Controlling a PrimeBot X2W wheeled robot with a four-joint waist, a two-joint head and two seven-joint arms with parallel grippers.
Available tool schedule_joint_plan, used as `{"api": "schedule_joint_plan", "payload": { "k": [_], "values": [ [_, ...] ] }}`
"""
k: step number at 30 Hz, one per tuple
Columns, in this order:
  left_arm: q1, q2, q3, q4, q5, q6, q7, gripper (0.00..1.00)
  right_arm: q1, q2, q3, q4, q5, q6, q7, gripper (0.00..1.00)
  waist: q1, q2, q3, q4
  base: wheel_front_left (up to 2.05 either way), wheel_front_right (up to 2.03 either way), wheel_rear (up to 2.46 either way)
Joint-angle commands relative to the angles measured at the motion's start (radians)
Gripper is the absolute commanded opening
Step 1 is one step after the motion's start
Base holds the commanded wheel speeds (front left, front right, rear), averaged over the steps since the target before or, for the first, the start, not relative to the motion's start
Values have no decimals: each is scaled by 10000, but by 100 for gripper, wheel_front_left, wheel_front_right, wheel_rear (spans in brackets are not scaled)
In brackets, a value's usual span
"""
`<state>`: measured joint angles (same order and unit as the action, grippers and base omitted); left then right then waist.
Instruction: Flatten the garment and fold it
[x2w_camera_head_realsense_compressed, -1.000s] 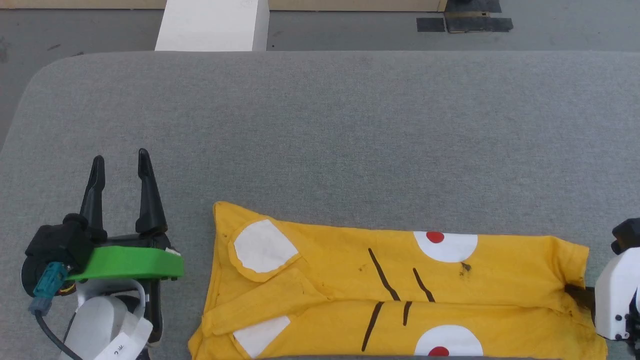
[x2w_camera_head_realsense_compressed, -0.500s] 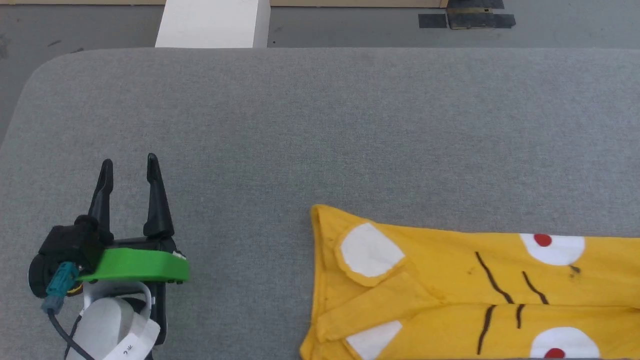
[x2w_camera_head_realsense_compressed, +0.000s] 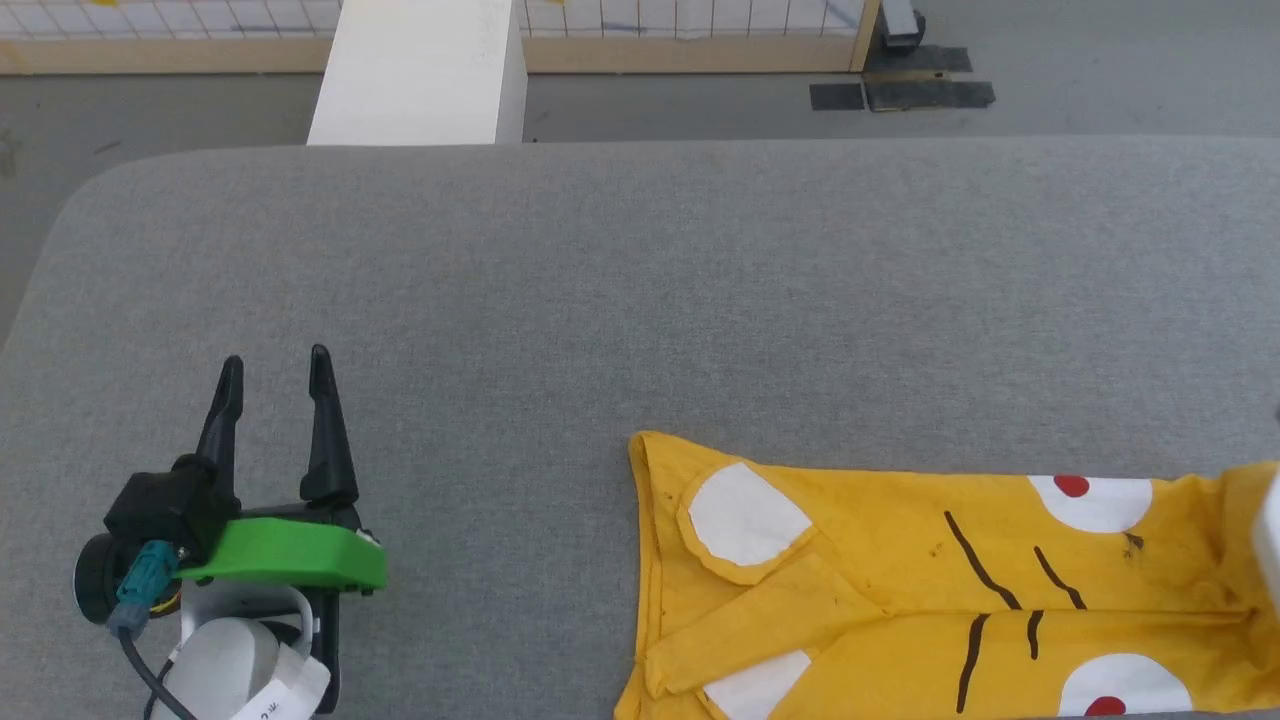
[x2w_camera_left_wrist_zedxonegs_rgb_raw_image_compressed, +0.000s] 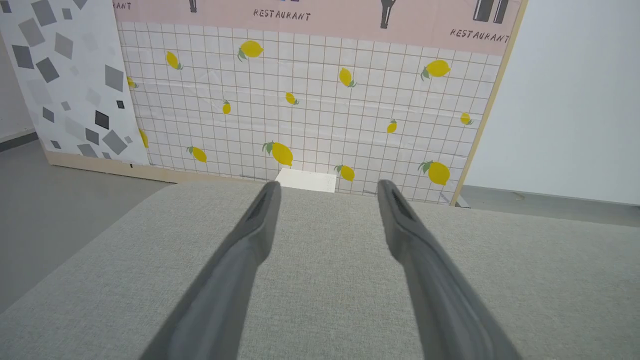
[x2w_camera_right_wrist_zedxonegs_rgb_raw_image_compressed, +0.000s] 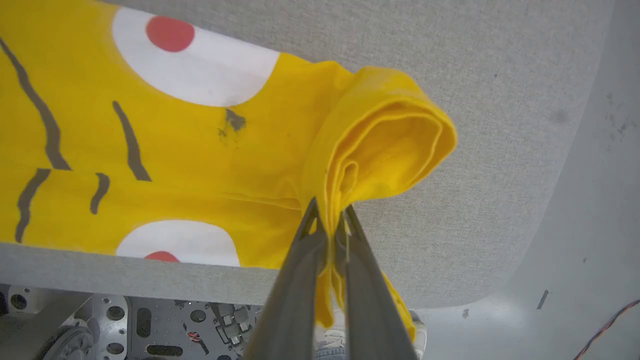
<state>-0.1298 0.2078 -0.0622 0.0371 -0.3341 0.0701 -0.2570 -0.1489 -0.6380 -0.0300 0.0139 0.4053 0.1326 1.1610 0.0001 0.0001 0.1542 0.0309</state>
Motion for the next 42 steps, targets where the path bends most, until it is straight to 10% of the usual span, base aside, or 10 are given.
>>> {"api": "schedule_joint_plan", "payload": {
  "k": [1, 12, 33, 34, 35, 36, 42],
  "values": [
    [112, 19, -31, 44, 32, -57, -18, 100, 180, 17, 233, -707, 302, -19, 379, 0, -1, -1, -150, -82, 0, 0, 0],
    [111, 12, -169, 137, -95, -104, 55, 100, -323, 1357, 2747, -2848, 1154, -19, 403, 0, -1, -1, -180, 130, 0, 0, 0],
    [236, -27, -244, 179, -360, -105, 42, 100, -2384, 4653, 5945, 2041, 516, -19, -2639, 0, -1, -1, 67, 1077, 0, 0, 0],
    [246, -20, -229, 177, -373, -100, 39, 100, -2450, 4727, 6025, 2202, 452, -19, -2813, 14, -1, -1, 76, 1073, 0, 0, 0],
    [262, -13, -210, 174, -384, -89, 37, 100, -2482, 4815, 6086, 2300, 483, -19, -2920, 86, -1, -1, 88, 1048, 0, 0, 0],
    [285, -8, -188, 173, -396, -74, 33, 100, -2530, 4931, 6151, 2365, 554, -19, -3083, 100, -1, -1, 86, 1007, 0, 0, 0],
    [373, -2, -165, 206, -460, -73, 19, 100, -2848, 5204, 6771, 1880, 1389, -19, -3526, 100, -1, -1, -105, 618, 0, 0, 0]
  ]
}}
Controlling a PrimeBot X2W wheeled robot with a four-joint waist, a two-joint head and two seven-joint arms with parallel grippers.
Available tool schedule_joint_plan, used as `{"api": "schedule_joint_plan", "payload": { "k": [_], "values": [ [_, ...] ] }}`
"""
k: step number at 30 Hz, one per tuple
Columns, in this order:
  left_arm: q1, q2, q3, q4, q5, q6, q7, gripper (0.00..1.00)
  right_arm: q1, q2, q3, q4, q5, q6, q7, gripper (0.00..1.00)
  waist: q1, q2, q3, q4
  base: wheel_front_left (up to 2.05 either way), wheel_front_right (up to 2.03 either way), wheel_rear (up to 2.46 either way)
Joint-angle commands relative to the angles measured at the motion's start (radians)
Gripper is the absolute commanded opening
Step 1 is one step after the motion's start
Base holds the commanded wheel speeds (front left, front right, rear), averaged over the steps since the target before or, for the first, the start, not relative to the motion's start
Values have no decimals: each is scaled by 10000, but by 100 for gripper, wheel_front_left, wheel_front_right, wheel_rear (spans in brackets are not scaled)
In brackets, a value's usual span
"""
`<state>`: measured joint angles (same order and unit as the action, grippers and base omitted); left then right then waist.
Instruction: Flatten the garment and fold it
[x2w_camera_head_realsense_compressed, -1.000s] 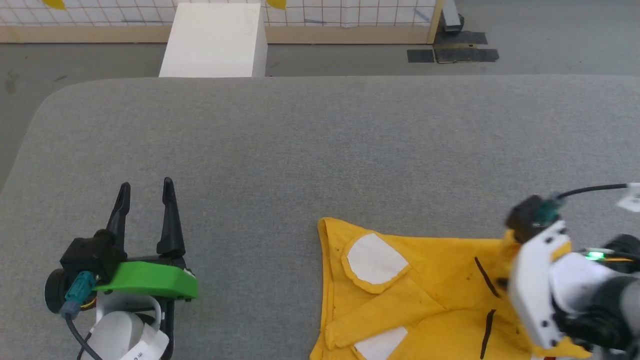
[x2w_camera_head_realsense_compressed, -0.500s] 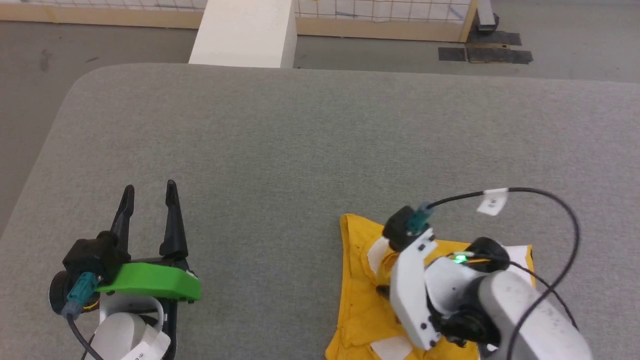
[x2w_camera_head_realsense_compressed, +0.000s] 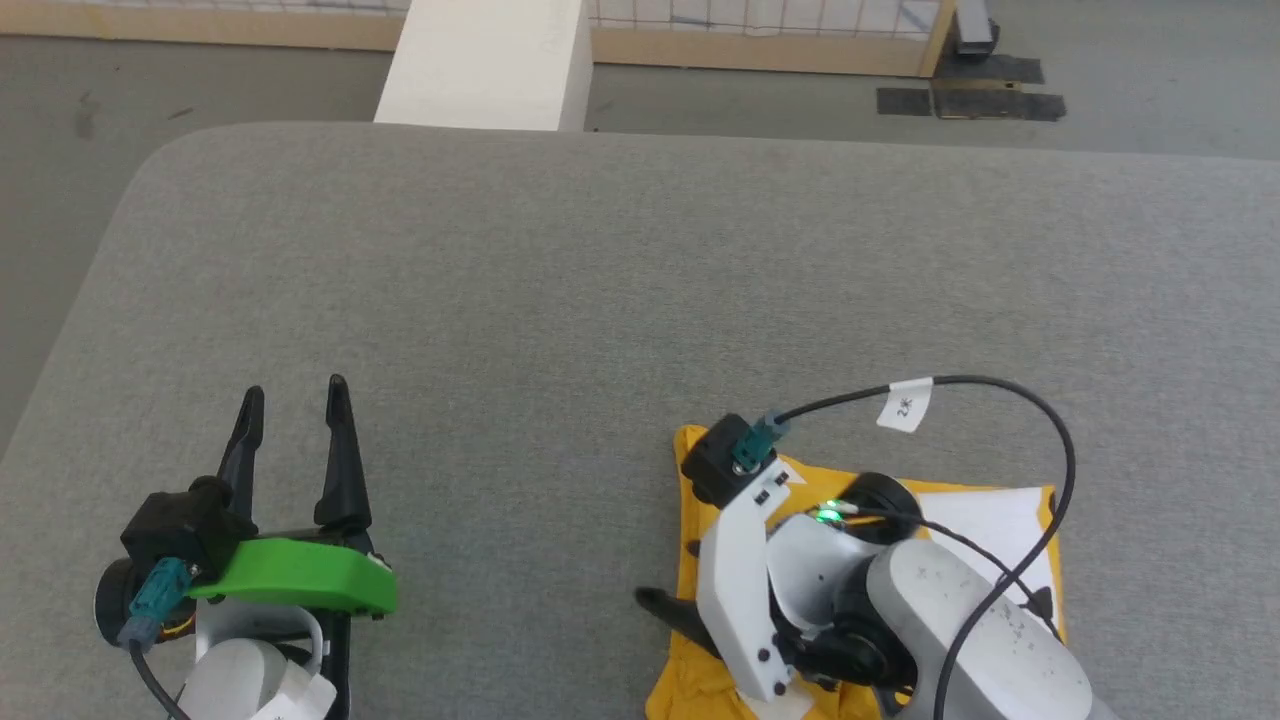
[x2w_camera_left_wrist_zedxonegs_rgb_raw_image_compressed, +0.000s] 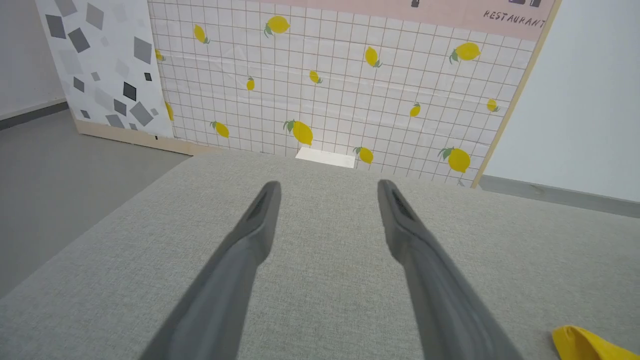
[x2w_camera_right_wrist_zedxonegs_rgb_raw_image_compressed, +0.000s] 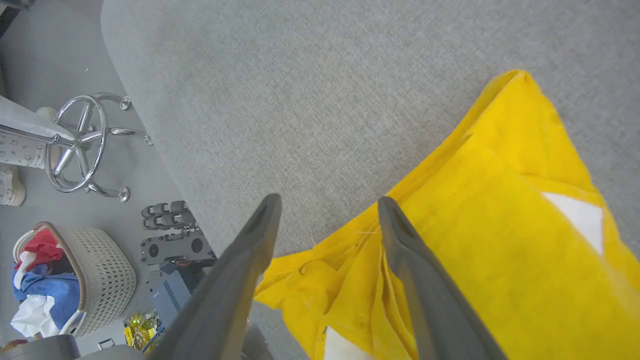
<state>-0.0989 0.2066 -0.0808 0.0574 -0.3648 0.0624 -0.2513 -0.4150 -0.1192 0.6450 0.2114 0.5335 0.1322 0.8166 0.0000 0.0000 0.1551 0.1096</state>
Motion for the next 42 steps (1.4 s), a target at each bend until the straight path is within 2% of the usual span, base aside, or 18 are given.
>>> {"api": "schedule_joint_plan", "payload": {
  "k": [1, 5, 8, 14, 18, 22, 31, 41, 42],
  "values": [
    [75, 10, 17, 15, -163, 2, -38, 100, -224, 21, 66, -262, 265, -15, -150, 100, 0, 0, -156, -239, 0, 0, 0],
    [84, 54, 13, 26, -143, 14, -44, 100, -349, -253, 55, -1127, 623, -15, -542, 100, 0, 0, -373, -621, 0, 0, 0],
    [74, 122, 15, -23, -32, 32, -58, 100, -239, -688, -462, -1814, 396, -15, -1212, 100, 0, 0, -542, -904, 0, 0, 0],
    [74, 140, 63, -398, 360, 82, -94, 100, 929, -1368, -2812, -2664, -1103, -15, -2146, 100, 0, 0, -646, -1331, 0, 0, 0],
    [47, 38, 37, -564, 561, 70, -100, 100, 2220, -1401, -4378, -2973, -1992, -15, -1941, 100, 0, 0, -570, -1456, 0, 0, 0],
    [17, -94, 111, -623, 630, 46, -102, 100, 3157, -1334, -5147, -3001, -2586, -15, -1571, 100, 0, 0, -439, -1485, 0, 0, 0],
    [-54, -240, 256, -595, 747, -94, -104, 100, 3773, -861, -5623, -1880, -3258, -15, -1295, 100, 0, 0, 7, -1253, 0, 0, 0],
    [-187, -344, 374, -511, 842, -215, -104, 100, 3421, -597, -4948, -37, -3036, -15, -1342, 100, 0, 0, 232, -973, 0, 0, 0],
    [-193, -360, 384, -482, 846, -232, -104, 100, 3385, -598, -4900, 139, -2914, -15, -1259, 98, 0, 0, 216, -956, 0, 0, 0]
  ]
}}
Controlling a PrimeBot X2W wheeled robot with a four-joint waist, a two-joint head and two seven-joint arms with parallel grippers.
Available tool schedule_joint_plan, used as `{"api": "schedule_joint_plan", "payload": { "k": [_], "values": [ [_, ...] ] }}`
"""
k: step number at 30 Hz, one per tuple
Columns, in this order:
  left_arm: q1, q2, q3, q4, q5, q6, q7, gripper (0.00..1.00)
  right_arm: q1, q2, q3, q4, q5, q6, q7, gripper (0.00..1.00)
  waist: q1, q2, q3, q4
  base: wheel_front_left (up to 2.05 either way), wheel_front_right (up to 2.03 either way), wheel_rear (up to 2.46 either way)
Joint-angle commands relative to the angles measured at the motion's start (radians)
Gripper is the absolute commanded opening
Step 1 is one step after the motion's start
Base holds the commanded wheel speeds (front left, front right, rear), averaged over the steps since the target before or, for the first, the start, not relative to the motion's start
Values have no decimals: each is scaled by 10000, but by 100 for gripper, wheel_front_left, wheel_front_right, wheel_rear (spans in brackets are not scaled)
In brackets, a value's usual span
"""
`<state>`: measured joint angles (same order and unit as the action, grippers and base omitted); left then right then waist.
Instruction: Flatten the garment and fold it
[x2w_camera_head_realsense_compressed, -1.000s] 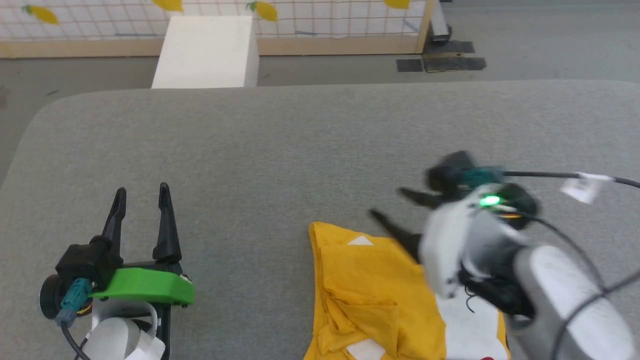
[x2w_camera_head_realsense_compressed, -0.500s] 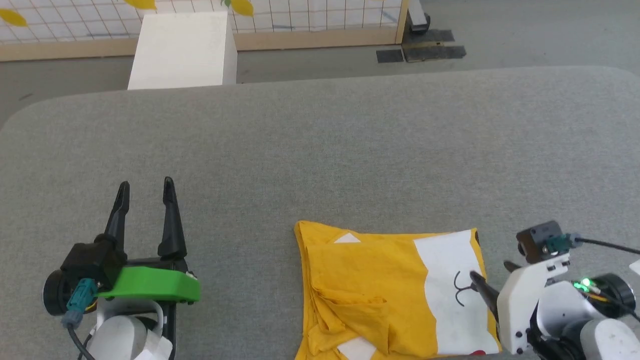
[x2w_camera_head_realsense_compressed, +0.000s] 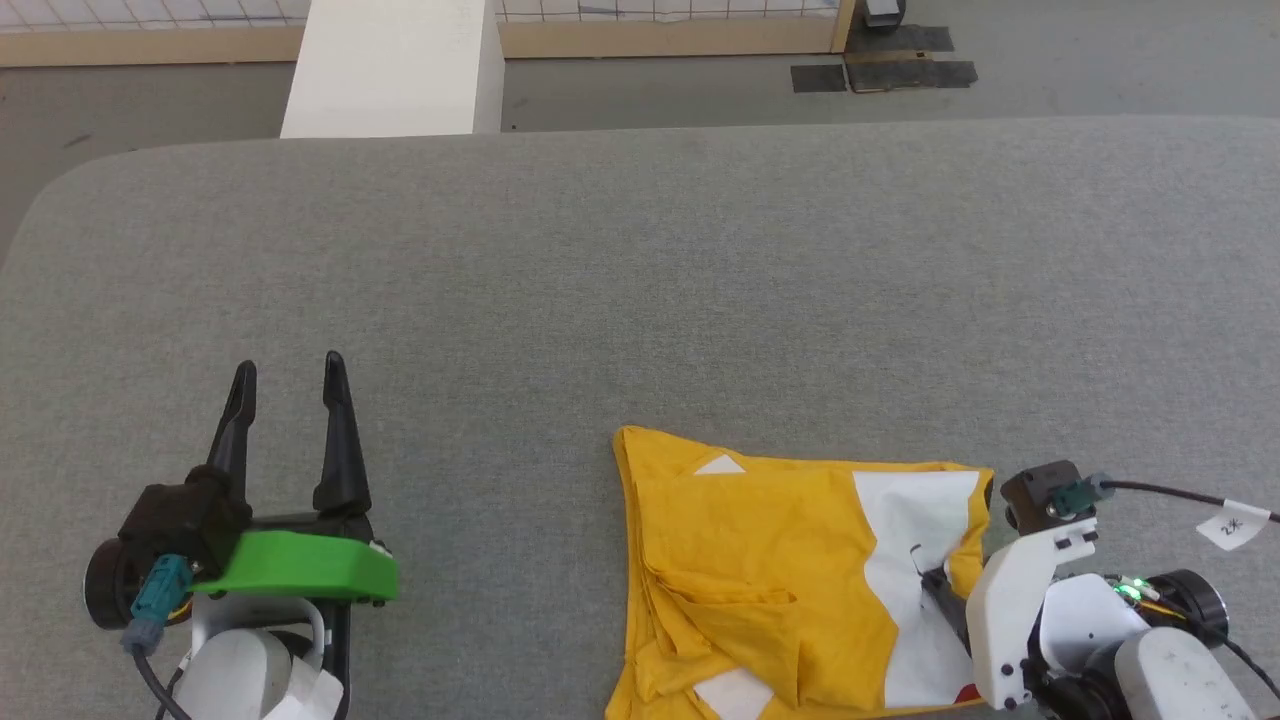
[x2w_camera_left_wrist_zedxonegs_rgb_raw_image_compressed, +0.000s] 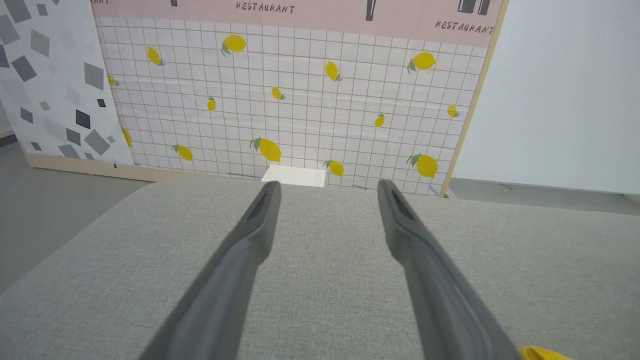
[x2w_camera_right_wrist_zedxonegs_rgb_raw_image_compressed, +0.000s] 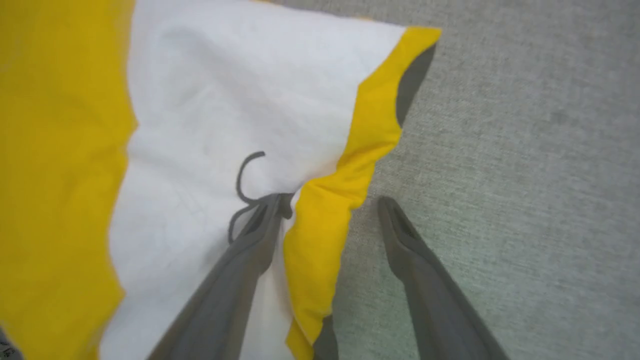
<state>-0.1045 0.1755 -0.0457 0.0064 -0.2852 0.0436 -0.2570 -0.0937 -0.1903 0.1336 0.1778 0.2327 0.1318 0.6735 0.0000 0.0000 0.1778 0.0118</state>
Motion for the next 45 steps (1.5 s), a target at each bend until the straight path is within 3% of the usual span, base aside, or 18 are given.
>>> {"api": "schedule_joint_plan", "payload": {
  "k": [1, 2, 8, 14, 19, 26, 33, 45],
  "values": [
    [-141, -67, 41, 53, 57, -60, -47, 100, 124, 93, 264, 584, 193, -11, 189, 34, 0, 0, -33, 41, 0, 0, 0],
    [-140, -83, 44, 73, 60, -74, -47, 100, 84, 67, 327, 647, 294, -11, 200, 0, 0, 0, -56, 57, 0, 0, 0],
    [-106, -177, 3, 220, 78, -211, -47, 100, -305, -621, 920, 169, 841, -11, 411, 0, 0, 0, -396, 104, 0, 0, 0],
    [-133, -255, -18, 200, 116, -296, -47, 100, -1218, -2294, 1926, -1102, 1157, -11, 1130, 0, 0, 0, -498, -541, 0, 0, 0],
    [-187, -301, 43, 127, 123, -281, -47, 100, -2357, -3695, 2908, -1546, 1759, -11, 1632, 0, 0, 0, -158, -1912, 0, 0, 0],
    [-595, -75, 112, -44, 170, -254, 25, 100, -4034, -4416, 3595, -618, 2333, -11, 1327, 0, 0, 0, 728, -3970, 0, 0, 0],
    [-1324, 242, -32, -574, 485, -171, 480, 100, -5350, -4723, 3072, 1241, 2211, -11, 124, 0, 0, 0, 1814, -4575, 0, 0, 0],
    [-1745, 1078, 397, -2318, 1052, 320, 1616, 100, -6674, -5188, 466, 4489, 944, -11, -1911, 0, 0, 0, 3707, -3722, 0, 0, 0]
  ]
}}
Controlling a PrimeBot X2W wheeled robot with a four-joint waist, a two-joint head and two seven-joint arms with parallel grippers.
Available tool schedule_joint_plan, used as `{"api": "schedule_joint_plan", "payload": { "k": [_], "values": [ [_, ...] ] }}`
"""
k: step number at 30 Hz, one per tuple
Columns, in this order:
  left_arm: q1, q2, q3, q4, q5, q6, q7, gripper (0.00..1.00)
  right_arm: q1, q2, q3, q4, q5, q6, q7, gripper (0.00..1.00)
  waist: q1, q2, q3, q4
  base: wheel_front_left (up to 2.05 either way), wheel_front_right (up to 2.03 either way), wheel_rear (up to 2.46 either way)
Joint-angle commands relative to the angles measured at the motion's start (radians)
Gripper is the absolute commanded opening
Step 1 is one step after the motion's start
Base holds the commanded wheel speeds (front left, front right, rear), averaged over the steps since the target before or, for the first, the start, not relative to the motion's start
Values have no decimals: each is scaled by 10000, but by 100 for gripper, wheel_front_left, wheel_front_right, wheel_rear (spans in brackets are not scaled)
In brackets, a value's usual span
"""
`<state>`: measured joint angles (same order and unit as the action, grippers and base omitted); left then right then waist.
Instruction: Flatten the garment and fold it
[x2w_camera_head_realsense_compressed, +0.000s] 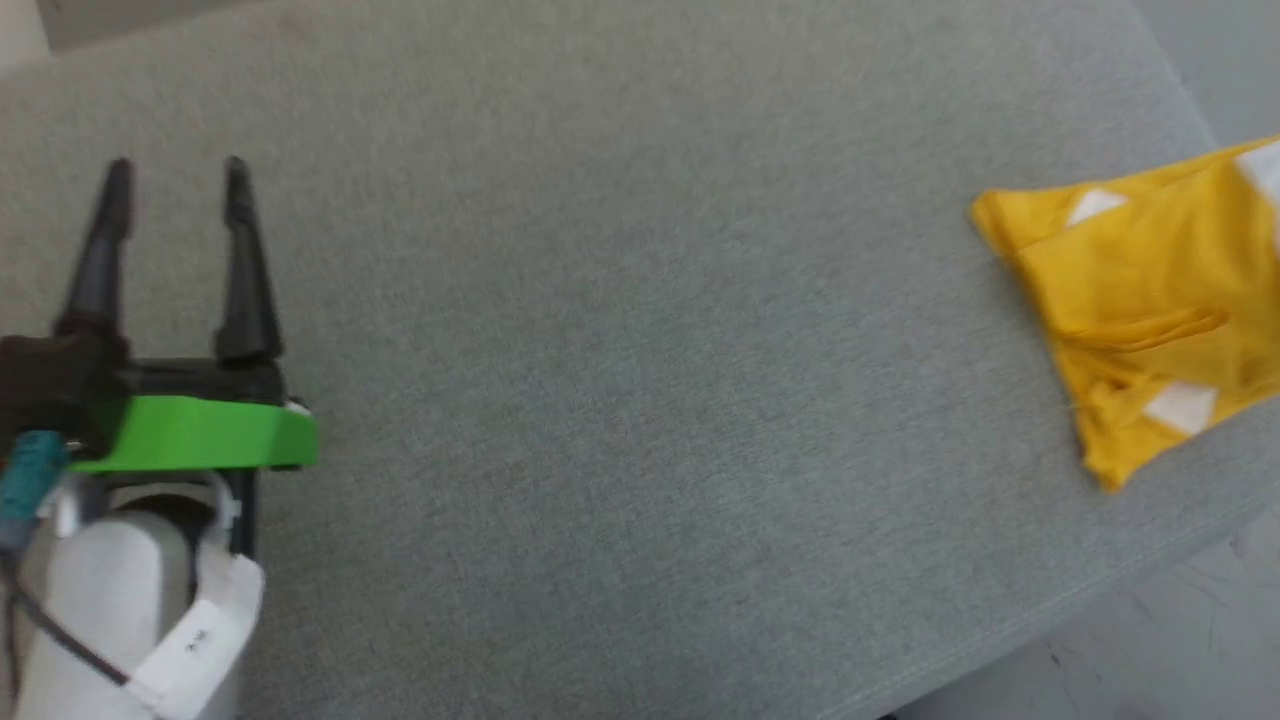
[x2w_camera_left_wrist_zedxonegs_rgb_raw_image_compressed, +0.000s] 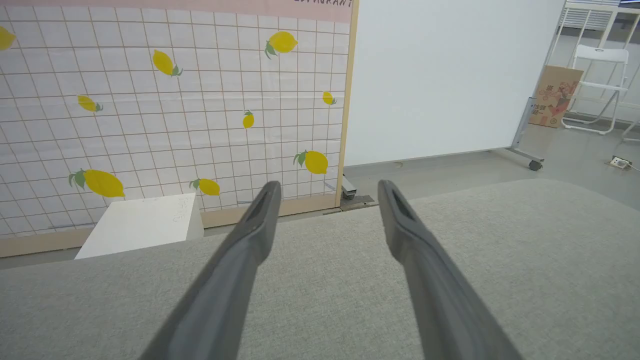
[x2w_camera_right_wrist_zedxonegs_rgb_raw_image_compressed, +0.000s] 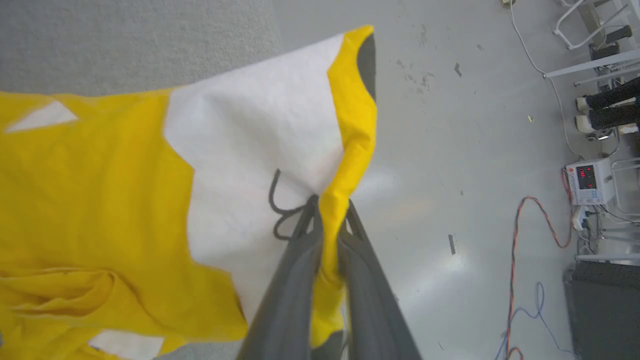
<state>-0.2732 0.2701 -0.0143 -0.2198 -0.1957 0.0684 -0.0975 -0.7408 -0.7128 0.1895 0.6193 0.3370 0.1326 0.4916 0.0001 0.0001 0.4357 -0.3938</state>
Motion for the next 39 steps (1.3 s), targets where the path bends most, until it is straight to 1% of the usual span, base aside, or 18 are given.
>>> {"api": "schedule_joint_plan", "payload": {
  "k": [1, 3, 4, 5, 9, 12, 16, 20, 24, 27, 29, 33, 34, 36, 39],
  "values": [
    [27, 197, 216, -193, 141, 139, 88, 100, -291, 140, -403, 404, -257, -19, -215, 0, -1, -1, 1190, 369, 0, 0, 0],
    [193, 293, 403, -443, 135, 239, 182, 100, -441, 354, -1018, 986, -516, -19, -449, 0, -1, -1, 1268, 434, 0, 0, 0],
    [263, 324, 461, -532, 134, 273, 221, 100, -488, 436, -1215, 1194, -678, -19, -569, 31, -1, -1, 1282, 461, 0, 0, 0],
    [341, 358, 523, -632, 131, 305, 248, 100, -548, 518, -1447, 1418, -889, -19, -735, 100, -1, -1, 1279, 482, 0, 0, 0],
    [513, 370, 649, -752, 48, 381, 235, 100, -758, 701, -2165, 1926, -1470, -19, -1369, 100, -1, -1, 1056, 566, 0, 0, 0],
    [601, 268, 648, -596, -48, 412, 69, 100, -882, 771, -2334, 1845, -1547, -19, -1890, 100, -1, -1, 615, 655, 0, 0, 0],
    [899, 22, 759, -237, -287, 517, -323, 100, -1016, 1045, -2007, 1084, -1072, -19, -2964, 100, -1, -1, -239, 673, 0, 0, 0],
    [1177, -333, 851, 199, -611, 595, -818, 100, -1195, 1429, -2005, 73, -427, -19, -4536, 100, -1, -1, -1195, 893, 0, 0, 0],
    [1325, -636, 874, 522, -898, 628, -1054, 100, -944, 2165, -1681, -1353, -10, -19, -5945, 100, -1, -1, -1944, 1283, 0, 0, 0],
    [1516, -801, 976, 660, -1066, 704, -1167, 100, -352, 2935, -1542, -2454, 108, -19, -6683, 100, -1, -1, -2474, 1554, 0, 0, 0],
    [1622, -857, 994, 736, -1142, 696, -1216, 100, 129, 3526, -1566, -3102, 229, -19, -6982, 100, -1, -1, -2751, 1768, 0, 0, 0],
    [1820, -1006, 991, 901, -1276, 704, -1289, 100, 1333, 4695, -1505, -4273, -9, -19, -7316, 100, -1, -1, -3294, 2145, 0, 0, 0],
    [1854, -1047, 954, 954, -1304, 692, -1294, 100, 1631, 4906, -1451, -4465, -157, -19, -7355, 100, -1, -1, -3410, 2239, 0, 0, 0],
    [1941, -1101, 839, 1082, -1302, 660, -1300, 100, 2326, 5547, -1508, -4754, -249, -19, -7417, 100, -1, -1, -3636, 2408, 0, 0, 0],
    [2006, -1200, 596, 1339, -1294, 558, -1319, 100, 3189, 6055, -1547, -4883, -543, -19, -7471, 100, -1, -1, -3908, 2630, 0, 0, 0]
  ]
}}
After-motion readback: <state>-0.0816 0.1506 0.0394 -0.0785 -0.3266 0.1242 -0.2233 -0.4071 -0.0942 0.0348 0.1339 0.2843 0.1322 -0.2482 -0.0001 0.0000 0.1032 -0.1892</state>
